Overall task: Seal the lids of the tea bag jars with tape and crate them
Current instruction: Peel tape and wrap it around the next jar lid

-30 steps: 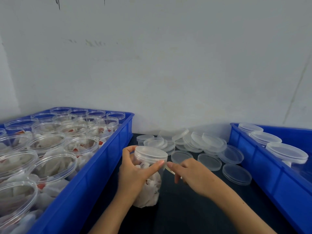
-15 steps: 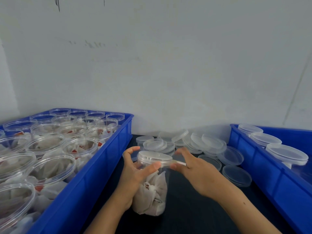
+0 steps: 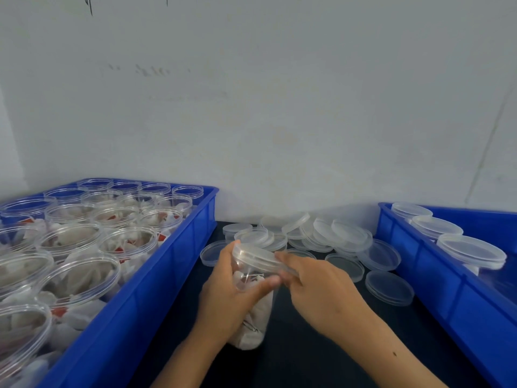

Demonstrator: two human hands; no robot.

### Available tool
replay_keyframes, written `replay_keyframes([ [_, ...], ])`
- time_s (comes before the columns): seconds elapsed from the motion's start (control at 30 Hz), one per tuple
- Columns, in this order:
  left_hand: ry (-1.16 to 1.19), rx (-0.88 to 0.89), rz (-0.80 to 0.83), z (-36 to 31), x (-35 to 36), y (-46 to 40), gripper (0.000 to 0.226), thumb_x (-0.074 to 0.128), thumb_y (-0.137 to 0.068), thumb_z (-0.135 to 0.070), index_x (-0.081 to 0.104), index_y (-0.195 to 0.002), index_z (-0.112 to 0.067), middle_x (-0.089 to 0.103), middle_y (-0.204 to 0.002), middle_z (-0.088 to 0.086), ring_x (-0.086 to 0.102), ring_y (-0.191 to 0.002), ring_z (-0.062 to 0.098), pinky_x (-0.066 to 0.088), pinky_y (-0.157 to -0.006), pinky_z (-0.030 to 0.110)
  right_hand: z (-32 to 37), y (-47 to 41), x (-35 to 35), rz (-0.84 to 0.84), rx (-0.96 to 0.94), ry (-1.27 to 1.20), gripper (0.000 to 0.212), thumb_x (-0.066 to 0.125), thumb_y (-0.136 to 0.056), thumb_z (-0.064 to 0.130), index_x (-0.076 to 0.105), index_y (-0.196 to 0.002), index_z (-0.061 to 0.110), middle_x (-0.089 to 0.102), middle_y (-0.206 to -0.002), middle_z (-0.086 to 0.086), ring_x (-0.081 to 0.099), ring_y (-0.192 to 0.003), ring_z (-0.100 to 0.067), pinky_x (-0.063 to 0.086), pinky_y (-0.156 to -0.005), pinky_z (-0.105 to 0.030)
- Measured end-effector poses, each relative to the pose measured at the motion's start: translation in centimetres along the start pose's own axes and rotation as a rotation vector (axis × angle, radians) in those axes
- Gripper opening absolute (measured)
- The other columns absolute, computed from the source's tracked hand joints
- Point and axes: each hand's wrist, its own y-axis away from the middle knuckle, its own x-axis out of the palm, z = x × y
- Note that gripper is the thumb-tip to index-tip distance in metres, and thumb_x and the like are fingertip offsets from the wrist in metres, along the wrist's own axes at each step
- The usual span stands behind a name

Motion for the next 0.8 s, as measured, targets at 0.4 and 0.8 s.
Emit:
replay_keyframes([
  [0.4,0.144,-0.088,-0.153,-0.3,-0.6,-0.4,0.090,0.085,-0.030,-0.070,0.051,-0.105,-0.033,0.068,-0.095,-0.017,0.066,-0.086,-0.004,0.052,-0.067,0.015,0.6,-0.1,0.6,0.102,0.100,-0.003,0.034,0.032,-0.104,0.038,0.038,-0.131,0.019,0.059,-0.085,0.004,0.055,-0.077,-0.014,0.046,-0.075,-0.033],
  [0.8,0.328,-0.178,0.090,-0.9,-1.2,-0.7,0.085,0.090,-0.040,-0.041,0.057,-0.115,-0.017,0.073,-0.099,-0.006,0.070,-0.091,0.009,0.056,-0.070,0.020,-2.2,-1.0,-1.4,0.264,0.143,-0.105,0.033,0.033,-0.099,0.052,0.049,-0.091,0.024,0.051,-0.081,0.008,0.050,-0.083,-0.018,0.040,-0.077,-0.034],
])
